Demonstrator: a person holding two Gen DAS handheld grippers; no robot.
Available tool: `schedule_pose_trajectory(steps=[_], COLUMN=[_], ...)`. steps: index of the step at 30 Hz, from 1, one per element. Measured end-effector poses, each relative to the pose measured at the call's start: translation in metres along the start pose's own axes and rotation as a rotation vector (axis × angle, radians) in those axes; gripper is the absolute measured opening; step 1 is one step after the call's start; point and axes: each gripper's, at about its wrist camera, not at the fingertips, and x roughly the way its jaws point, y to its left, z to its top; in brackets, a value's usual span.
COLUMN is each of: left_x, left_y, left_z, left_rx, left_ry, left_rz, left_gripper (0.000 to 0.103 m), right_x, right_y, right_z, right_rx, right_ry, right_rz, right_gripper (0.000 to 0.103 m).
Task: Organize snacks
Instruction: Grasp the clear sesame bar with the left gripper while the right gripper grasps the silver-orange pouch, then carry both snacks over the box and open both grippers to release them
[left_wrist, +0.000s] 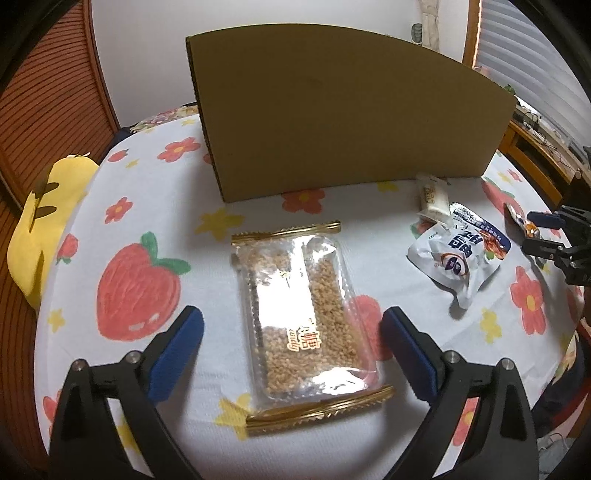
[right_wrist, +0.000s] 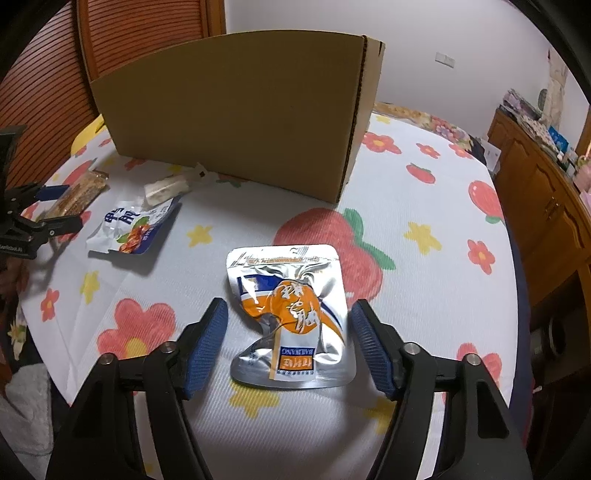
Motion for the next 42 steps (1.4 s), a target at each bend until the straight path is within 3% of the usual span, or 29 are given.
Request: schedule_pose_trajectory(steps=[4, 5, 7, 9, 12, 20, 42], left_x=[-0.002, -0.003, -0.005, -0.008, -0.011, -0.017, -0.061], left_y=[0.000, -0.001, -0.002, 0.000, 0.007, 0.012, -0.004], left_z=[0.001, 0.001, 0.001, 0.001, 0.000, -0.007, 0.012], left_rx=[-0.004, -0.001, 0.011, 0.006, -0.029, -0.062, -0.036], left_ry=[-0.011, -0.015, -0.026, -0.038, -0.047, -0.078, -0.237], left_rz=[-0.053, -0.052, -0.042, -0.038, -0.060, -0.110, -0.125], left_gripper=[0.095, 0.089, 0.075, 0.051, 0.045, 0.044, 0.044], right_x=[-0.004, -0.005, -0.006, -0.007, -0.009, -0.026, -0.071], right_y=[0.007, 0.010, 0.013, 0.013, 0.009, 0.009, 0.024], right_z=[0.000, 0.000, -0.001, -0.002, -0.003, -0.004, 0.007], right_rx=[-0.035, -0.049, -0.060, -0.061, -0.031, -0.003, -0.007], right_ry=[0.016, 0.020, 0.025, 0.023, 0.003, -0.061, -0.219], right_rz=[0.009, 0.009, 0.003, 0.006, 0.021, 0.055, 0.047], right_gripper=[0.044, 0.039, 0.039, 0.038, 0.038, 0.037, 0.037])
